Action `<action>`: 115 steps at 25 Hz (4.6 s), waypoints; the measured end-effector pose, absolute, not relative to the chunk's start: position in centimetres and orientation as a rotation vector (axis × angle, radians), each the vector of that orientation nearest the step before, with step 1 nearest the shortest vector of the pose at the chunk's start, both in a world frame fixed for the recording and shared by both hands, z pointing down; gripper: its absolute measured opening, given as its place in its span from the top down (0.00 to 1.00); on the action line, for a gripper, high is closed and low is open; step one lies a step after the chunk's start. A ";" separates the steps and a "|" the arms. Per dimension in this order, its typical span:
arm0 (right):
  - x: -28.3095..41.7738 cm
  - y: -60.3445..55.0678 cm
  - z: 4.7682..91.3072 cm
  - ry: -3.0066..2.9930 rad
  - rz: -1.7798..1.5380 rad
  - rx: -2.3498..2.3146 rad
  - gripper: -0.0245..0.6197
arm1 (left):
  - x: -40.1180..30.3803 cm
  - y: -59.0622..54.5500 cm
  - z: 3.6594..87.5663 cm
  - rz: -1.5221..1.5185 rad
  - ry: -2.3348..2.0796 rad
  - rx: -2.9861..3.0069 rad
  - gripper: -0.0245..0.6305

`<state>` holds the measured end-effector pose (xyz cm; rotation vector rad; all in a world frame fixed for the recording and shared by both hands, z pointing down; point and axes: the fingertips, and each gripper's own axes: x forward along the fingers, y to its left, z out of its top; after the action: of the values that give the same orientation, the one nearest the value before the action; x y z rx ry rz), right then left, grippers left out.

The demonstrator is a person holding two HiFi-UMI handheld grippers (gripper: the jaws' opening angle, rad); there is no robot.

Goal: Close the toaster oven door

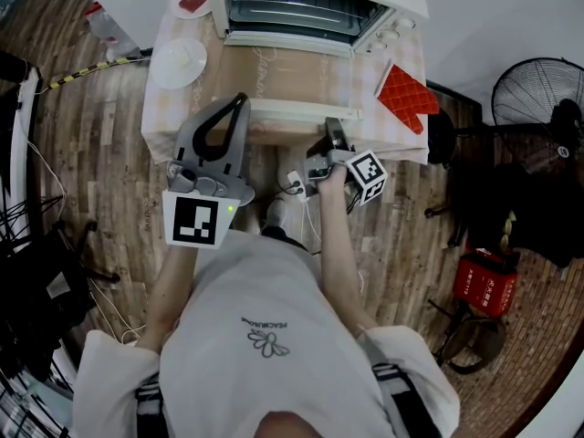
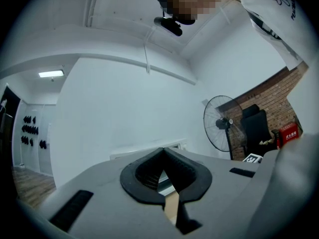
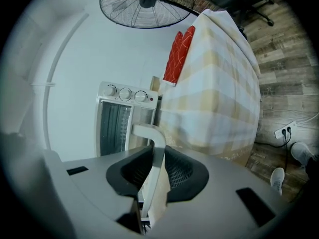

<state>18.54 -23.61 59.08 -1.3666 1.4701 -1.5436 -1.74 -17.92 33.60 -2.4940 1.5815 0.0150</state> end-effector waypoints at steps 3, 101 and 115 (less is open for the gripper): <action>18.6 -23.6 58.5 1.480 -1.532 -1.360 0.86 | -1.7 -17.7 33.4 0.015 1.575 -2.488 0.94; 17.6 -39.9 39.5 1.580 -1.155 -1.065 0.83 | -7.2 -17.8 31.2 0.089 1.720 -2.341 0.94; 17.6 -39.2 39.1 1.630 -1.140 -1.068 0.80 | -7.1 -18.0 31.0 0.100 1.698 -2.359 0.94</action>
<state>17.60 -39.17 39.10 -1.0684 1.6300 -1.1403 -7.10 -18.03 30.96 -2.3585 1.6976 0.1002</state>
